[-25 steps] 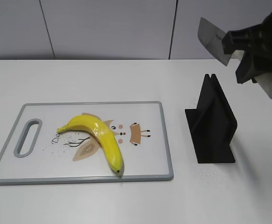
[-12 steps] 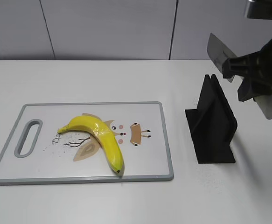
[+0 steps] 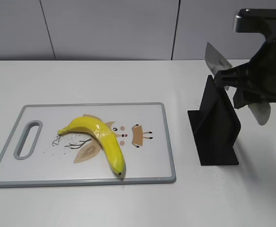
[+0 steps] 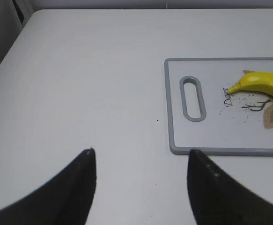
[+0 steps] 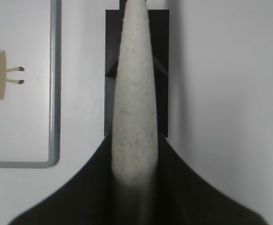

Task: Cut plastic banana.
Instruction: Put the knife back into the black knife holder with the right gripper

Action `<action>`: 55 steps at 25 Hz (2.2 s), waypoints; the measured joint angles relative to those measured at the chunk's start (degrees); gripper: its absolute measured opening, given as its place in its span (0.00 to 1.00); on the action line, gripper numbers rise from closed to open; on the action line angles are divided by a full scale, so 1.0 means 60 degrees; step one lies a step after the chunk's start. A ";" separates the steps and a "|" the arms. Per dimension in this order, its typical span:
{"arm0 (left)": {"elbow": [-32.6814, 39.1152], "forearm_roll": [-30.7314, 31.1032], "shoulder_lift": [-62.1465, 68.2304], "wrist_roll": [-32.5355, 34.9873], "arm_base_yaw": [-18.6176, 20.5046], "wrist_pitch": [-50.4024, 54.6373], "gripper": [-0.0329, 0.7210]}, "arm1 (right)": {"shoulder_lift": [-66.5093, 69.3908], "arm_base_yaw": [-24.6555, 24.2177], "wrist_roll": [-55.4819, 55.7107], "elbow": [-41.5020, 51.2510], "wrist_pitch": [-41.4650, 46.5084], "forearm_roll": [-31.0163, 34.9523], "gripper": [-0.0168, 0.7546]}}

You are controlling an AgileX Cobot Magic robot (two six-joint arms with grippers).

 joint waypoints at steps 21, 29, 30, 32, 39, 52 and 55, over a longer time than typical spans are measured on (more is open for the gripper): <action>0.0000 0.0001 0.0000 0.0000 0.0000 0.0000 0.83 | 0.0569 0.0000 -0.1217 0.0029 0.0817 0.0938 0.85; 0.0000 0.0001 0.0000 0.0000 0.0000 0.0000 0.83 | -0.2693 0.0000 -0.3302 0.1224 0.1180 0.1253 0.82; 0.0000 0.0001 0.0000 0.0000 0.0000 0.0000 0.83 | -0.3250 0.0000 -0.3614 0.1647 0.1193 0.1262 0.82; 0.0000 0.0001 0.0000 0.0000 0.0000 0.0000 0.83 | -0.4382 0.0000 -0.4162 0.2472 0.1225 0.1262 0.81; 0.0000 0.0001 0.0000 0.0000 0.0000 -0.0003 0.83 | -0.8751 0.0000 -0.4816 0.4426 0.1546 0.1272 0.79; 0.0000 0.0002 0.0000 0.0000 0.0011 -0.0012 0.83 | -1.3466 0.0000 -0.4843 0.4755 0.2144 0.1607 0.77; 0.0003 -0.0026 0.0000 0.0000 0.0021 -0.0022 0.83 | -1.3757 -0.0126 -0.4843 0.4755 0.2195 0.1661 0.77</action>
